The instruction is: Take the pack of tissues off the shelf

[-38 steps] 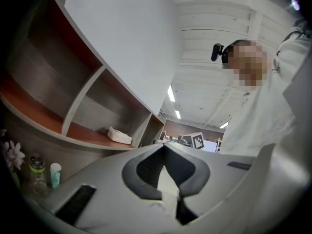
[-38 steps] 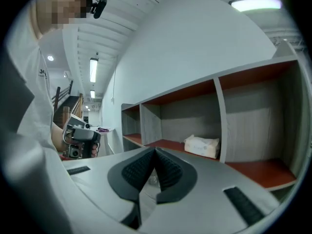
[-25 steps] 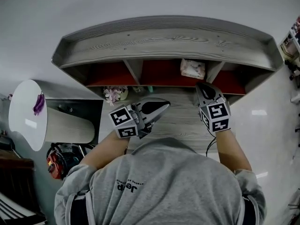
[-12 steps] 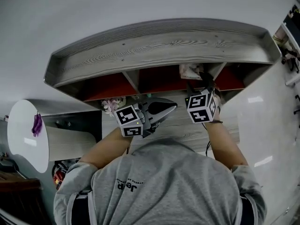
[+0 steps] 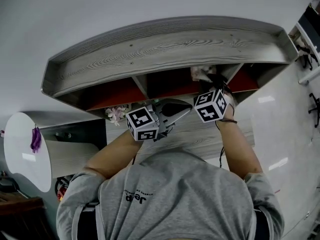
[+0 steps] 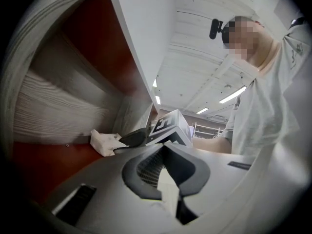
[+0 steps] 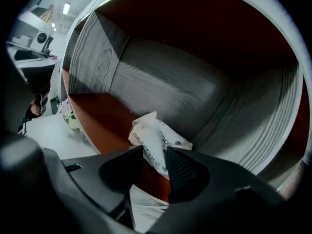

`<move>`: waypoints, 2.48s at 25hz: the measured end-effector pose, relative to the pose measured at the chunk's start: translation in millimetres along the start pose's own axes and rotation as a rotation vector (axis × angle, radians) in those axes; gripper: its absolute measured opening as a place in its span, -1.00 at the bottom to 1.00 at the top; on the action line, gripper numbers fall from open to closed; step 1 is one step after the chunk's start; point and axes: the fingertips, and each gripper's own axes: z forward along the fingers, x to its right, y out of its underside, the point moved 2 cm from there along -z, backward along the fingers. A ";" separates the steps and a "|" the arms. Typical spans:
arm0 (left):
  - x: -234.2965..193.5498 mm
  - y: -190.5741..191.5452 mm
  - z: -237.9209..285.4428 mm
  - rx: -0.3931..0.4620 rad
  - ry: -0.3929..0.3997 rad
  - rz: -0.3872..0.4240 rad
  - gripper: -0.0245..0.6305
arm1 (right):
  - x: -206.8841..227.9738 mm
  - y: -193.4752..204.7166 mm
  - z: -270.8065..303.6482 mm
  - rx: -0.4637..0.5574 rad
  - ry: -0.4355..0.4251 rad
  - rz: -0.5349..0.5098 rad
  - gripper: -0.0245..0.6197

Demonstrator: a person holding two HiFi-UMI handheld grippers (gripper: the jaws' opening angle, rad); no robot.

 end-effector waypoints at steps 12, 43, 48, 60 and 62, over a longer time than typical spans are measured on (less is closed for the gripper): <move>-2.4 -1.7 -5.7 0.024 -0.006 -0.016 -0.85 | 1.5 -12.5 -15.1 0.086 -0.025 -0.058 -0.77; 31.2 35.7 -80.6 0.099 -0.223 -0.046 -0.85 | -88.8 -1.5 -93.9 0.191 -0.265 -0.133 -0.77; 45.1 53.6 -94.8 0.116 -0.325 -0.049 -0.86 | -113.8 11.4 -100.1 0.209 -0.349 -0.193 -0.77; 87.4 103.6 -152.3 0.229 -0.640 -0.102 -0.85 | -198.2 21.4 -108.6 0.288 -0.601 -0.399 -0.77; 96.1 114.1 -164.7 0.241 -0.682 -0.120 -0.85 | -214.5 18.8 -111.5 0.303 -0.637 -0.429 -0.77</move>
